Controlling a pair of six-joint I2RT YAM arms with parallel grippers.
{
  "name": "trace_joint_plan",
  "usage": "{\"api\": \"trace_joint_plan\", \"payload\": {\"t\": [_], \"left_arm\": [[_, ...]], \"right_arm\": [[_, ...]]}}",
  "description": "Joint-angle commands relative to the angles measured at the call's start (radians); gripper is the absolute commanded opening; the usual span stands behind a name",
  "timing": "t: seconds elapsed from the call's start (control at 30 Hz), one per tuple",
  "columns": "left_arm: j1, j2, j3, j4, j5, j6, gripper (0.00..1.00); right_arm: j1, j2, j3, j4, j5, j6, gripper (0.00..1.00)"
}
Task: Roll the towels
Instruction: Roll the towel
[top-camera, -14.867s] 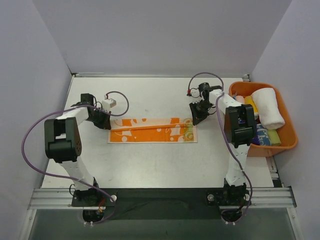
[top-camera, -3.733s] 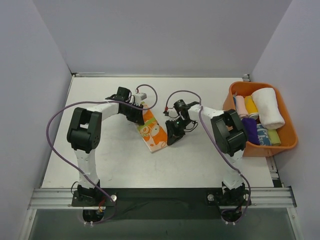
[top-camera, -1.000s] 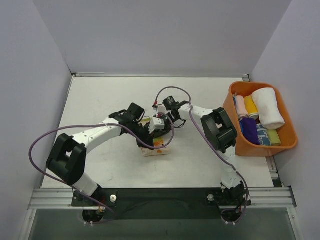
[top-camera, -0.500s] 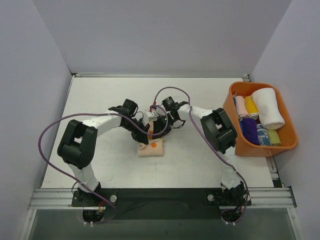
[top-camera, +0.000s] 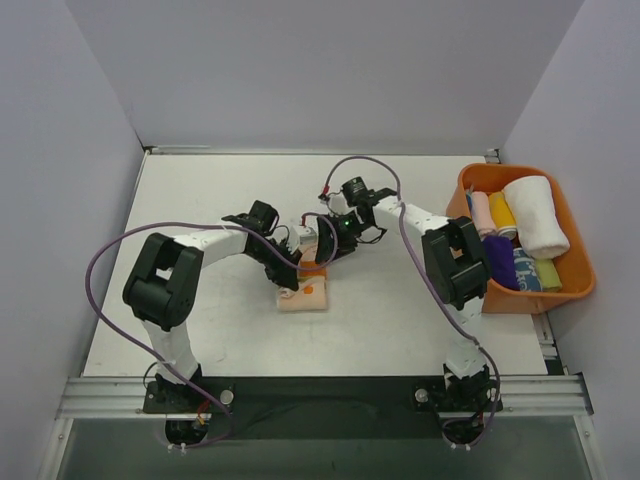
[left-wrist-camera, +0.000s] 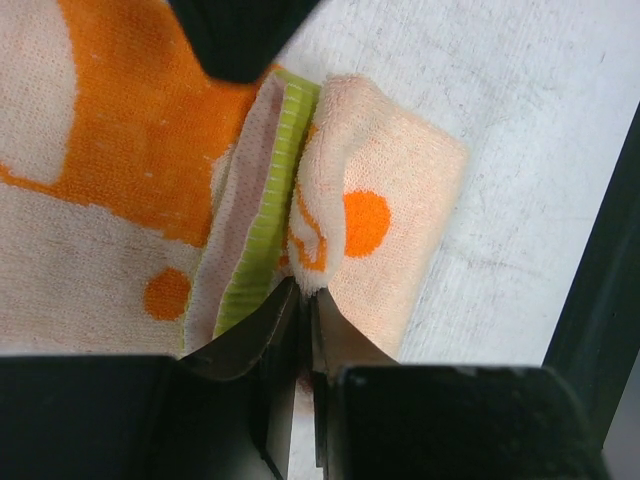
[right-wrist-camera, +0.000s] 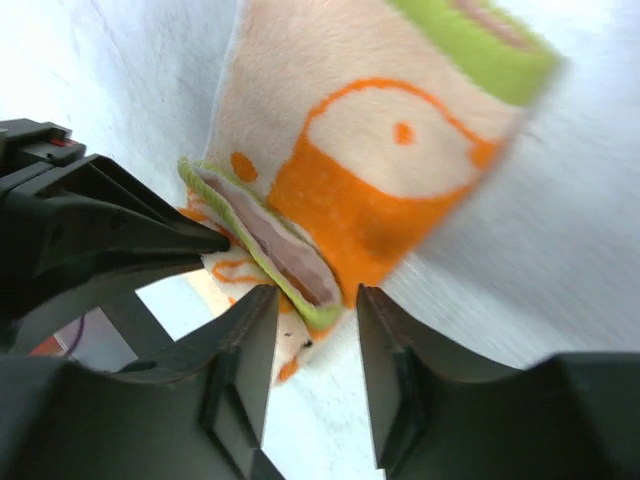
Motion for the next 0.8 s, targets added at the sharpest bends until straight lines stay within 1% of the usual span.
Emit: {"api": "trace_joint_plan", "payload": {"t": [0.0,0.1,0.17,0.2,0.23,0.27,0.3,0.37,0.47,0.63,0.73,0.77], "left_arm": [[0.001,-0.009,0.049,0.031,0.040,0.005,0.18],[0.000,-0.013,0.058,0.033,0.045,0.001,0.18],[0.000,-0.006,0.064,0.034,0.045,-0.001,0.19],[0.000,0.005,0.069,0.033,0.037,0.001,0.20],[0.001,0.013,0.069,0.033,0.037,0.001,0.20],[0.001,0.022,0.075,0.034,0.037,0.005,0.21],[0.001,0.039,0.077,0.033,0.037,0.004,0.22],[0.003,0.060,0.089,0.029,0.054,-0.010,0.24],[0.006,0.088,0.107,0.026,0.062,-0.028,0.26],[0.010,0.112,0.124,0.023,0.062,-0.045,0.27],[0.014,0.132,0.144,0.008,0.057,-0.048,0.31],[0.017,0.135,0.147,0.000,0.057,-0.047,0.32]], "right_arm": [[-0.061,-0.096,0.000,-0.060,-0.032,0.015,0.39],[-0.075,-0.107,-0.021,-0.070,-0.046,0.029,0.43],[-0.080,-0.095,-0.021,-0.074,-0.084,0.041,0.46],[-0.086,-0.088,-0.027,-0.077,-0.128,0.055,0.48],[-0.087,-0.087,-0.034,-0.077,-0.129,0.064,0.51],[-0.087,-0.087,-0.043,-0.073,-0.167,0.077,0.55],[-0.084,-0.088,-0.063,-0.074,-0.182,0.078,0.58],[-0.078,-0.091,-0.084,-0.068,-0.210,0.075,0.59],[-0.067,-0.092,-0.119,-0.064,-0.231,0.060,0.57],[-0.038,-0.069,-0.143,-0.062,-0.212,0.038,0.56],[-0.011,-0.038,-0.144,-0.064,-0.155,0.031,0.52],[-0.006,-0.029,-0.141,-0.065,-0.138,0.031,0.46]]}}
